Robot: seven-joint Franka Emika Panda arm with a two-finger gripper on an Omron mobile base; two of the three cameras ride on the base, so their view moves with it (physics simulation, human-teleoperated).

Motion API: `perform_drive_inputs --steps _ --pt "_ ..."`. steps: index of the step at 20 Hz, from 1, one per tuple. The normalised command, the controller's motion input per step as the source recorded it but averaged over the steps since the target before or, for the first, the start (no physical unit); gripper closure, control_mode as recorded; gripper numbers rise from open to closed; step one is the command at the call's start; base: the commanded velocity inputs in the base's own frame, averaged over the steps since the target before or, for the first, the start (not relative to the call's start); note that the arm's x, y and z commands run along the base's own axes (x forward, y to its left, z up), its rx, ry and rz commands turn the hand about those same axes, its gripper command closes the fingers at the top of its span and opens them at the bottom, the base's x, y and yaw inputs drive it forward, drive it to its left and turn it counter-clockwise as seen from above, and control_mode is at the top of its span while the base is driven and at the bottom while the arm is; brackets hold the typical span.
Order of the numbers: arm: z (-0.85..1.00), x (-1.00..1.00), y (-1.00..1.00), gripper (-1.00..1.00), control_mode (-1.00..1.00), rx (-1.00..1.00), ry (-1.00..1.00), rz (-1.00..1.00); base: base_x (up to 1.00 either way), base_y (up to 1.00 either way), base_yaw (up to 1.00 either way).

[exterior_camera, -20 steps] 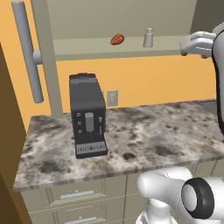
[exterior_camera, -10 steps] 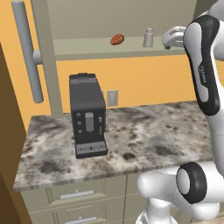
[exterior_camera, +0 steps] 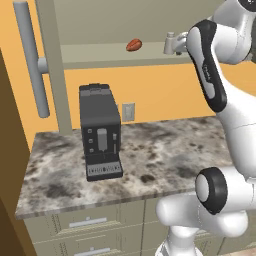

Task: The dining table condiment station is running low on shaker. Refill the condiment station by opening the cabinet and taking the shaker from the cabinet and placing it on the dining table.

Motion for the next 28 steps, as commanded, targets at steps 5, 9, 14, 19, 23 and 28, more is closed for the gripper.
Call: perform_drive_inputs --steps 5,9,14,19,23,28 --pt "0.0 0.71 0.0 -1.0 -1.0 0.0 0.0 -0.01 0.0 0.0 0.0" --pt "-0.02 0.48 -0.05 -1.0 -1.0 0.0 0.0 0.0 0.0 0.0 0.0" --pt "-0.02 0.62 -0.02 -1.0 -1.0 0.0 0.0 -0.01 0.0 0.0 0.0" --pt "-0.04 0.51 -0.04 -1.0 -1.0 -0.01 0.0 -0.01 0.0 0.0 0.0" --pt "0.0 0.28 -0.05 -1.0 -1.0 0.0 0.0 0.0 0.0 0.0 0.0" --pt "0.0 0.23 -0.04 -1.0 -1.0 0.0 0.0 0.0 0.0 0.0 0.0"
